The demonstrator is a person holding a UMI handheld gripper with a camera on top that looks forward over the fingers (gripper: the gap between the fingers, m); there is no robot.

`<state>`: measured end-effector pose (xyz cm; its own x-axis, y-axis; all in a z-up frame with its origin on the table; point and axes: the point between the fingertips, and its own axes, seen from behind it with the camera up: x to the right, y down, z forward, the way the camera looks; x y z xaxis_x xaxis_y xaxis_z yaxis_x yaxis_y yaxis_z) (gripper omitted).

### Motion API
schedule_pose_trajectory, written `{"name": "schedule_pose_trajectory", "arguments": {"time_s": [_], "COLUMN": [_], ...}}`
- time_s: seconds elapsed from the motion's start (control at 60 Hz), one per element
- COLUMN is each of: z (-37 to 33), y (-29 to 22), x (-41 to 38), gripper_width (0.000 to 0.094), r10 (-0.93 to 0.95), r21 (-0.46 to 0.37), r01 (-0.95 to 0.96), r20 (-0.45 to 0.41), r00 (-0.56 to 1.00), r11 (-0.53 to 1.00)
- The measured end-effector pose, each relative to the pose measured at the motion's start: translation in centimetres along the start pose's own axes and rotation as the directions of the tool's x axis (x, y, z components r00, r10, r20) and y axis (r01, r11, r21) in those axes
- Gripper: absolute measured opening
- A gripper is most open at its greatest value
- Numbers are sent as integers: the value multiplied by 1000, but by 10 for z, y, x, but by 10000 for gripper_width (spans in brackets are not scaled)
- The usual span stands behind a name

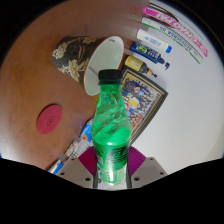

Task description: Pour water

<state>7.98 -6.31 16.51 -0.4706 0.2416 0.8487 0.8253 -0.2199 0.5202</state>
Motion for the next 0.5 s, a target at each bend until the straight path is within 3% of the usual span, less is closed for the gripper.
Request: {"name": "schedule_pose_trajectory", "arguments": {"time_s": [0.25, 0.383, 0.5], "z": [-7, -14, -23], "y": [-1, 8, 16], "x": [4, 14, 28], "gripper_width": [373, 374, 371], "r10": [108, 385, 674], "r21": [13, 25, 15], "r01": [-108, -389, -686], "r20": [40, 103, 165], "r00": [993, 917, 720], "r11": [994, 921, 728]}}
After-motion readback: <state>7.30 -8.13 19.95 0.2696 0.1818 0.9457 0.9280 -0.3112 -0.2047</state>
